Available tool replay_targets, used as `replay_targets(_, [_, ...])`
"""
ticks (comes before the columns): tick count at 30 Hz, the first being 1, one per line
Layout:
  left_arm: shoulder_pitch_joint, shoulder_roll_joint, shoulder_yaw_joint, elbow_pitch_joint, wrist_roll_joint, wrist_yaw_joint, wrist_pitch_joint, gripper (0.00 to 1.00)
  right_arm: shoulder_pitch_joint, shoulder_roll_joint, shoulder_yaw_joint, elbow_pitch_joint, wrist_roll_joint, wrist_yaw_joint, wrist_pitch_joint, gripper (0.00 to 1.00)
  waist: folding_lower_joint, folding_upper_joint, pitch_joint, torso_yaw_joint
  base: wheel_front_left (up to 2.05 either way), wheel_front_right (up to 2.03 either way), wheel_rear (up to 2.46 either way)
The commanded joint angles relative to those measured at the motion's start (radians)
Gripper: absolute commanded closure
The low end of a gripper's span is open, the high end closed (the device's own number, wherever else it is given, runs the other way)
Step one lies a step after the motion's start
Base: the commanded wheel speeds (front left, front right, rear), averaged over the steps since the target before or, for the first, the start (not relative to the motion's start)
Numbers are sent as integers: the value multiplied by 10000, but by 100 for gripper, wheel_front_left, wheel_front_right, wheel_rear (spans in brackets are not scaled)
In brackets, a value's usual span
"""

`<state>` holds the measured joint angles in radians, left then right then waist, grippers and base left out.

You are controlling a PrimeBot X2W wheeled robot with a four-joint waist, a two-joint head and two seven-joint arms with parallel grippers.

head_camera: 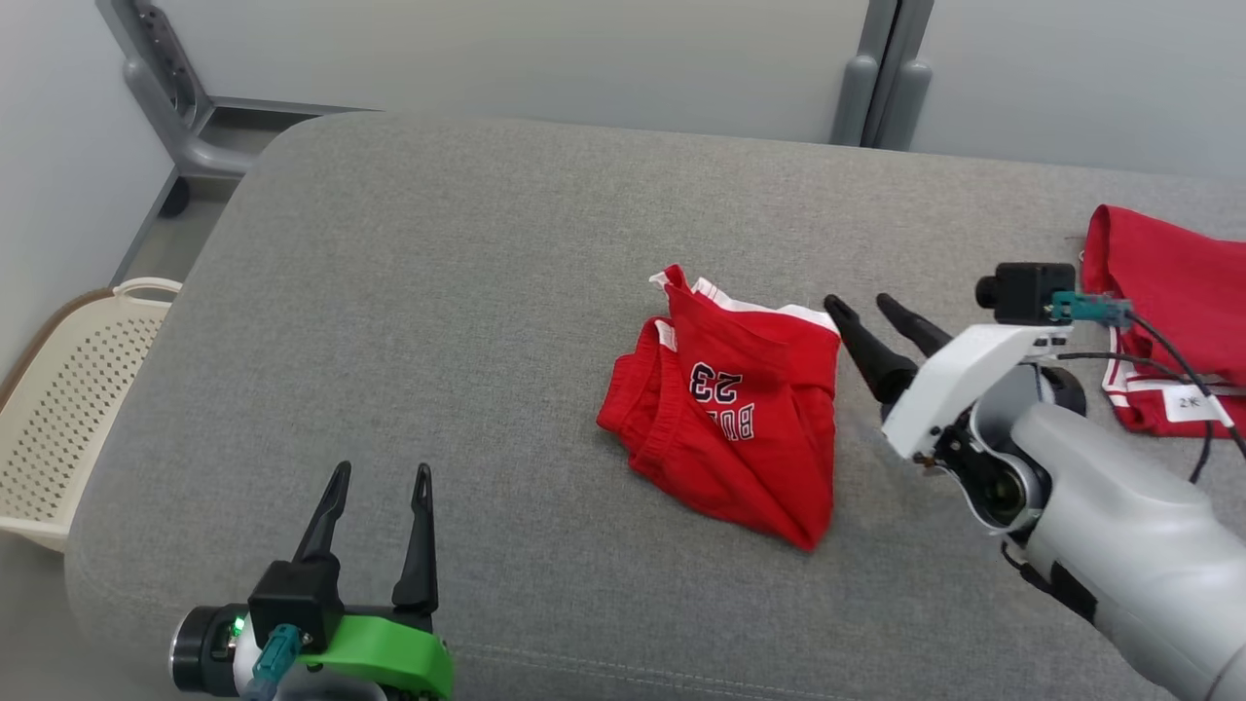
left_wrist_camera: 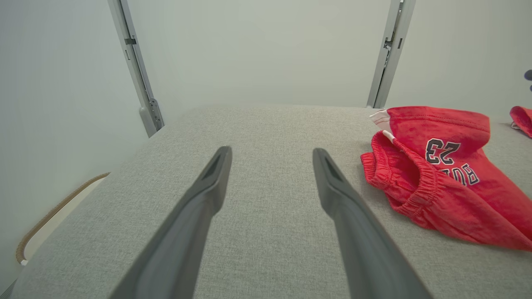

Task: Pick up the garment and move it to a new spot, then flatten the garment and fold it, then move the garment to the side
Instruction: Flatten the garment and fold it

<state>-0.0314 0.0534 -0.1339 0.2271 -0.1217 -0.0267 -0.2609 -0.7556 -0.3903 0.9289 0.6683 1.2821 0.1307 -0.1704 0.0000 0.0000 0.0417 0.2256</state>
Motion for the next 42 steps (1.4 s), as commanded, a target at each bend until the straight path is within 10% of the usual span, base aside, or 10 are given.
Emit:
replay_targets(1, [103,60,60,-79,71,-39,-33,0,202,-309,94,-98,-335,-1,-349,0,0,0,-83,-113,0,0,0])
replay_targets(14, [125,35,182,-252,209,-90,-33,0,541,-311,1,1007,-2170,-1,-950,0,0,0,3,-187,0,0,0])
replay_targets(15, [94,33,171,-258,224,-102,-33,0,469,-215,53,1221,-2388,-1,-954,12,0,0,32,-166,0,0,0])
replay_targets(16, [66,30,158,-268,241,-99,-33,0,336,-111,63,1379,-2595,-1,-958,53,0,0,66,-147,0,0,0])
replay_targets(18, [8,25,124,-292,260,-117,-33,0,199,82,21,1714,-2929,-1,-961,100,0,0,138,-94,0,0,0])
replay_targets(42, [-419,-21,-56,-230,105,-41,-33,0,-714,1044,1817,3854,-3746,-4,-722,100,0,0,871,711,0,0,0])
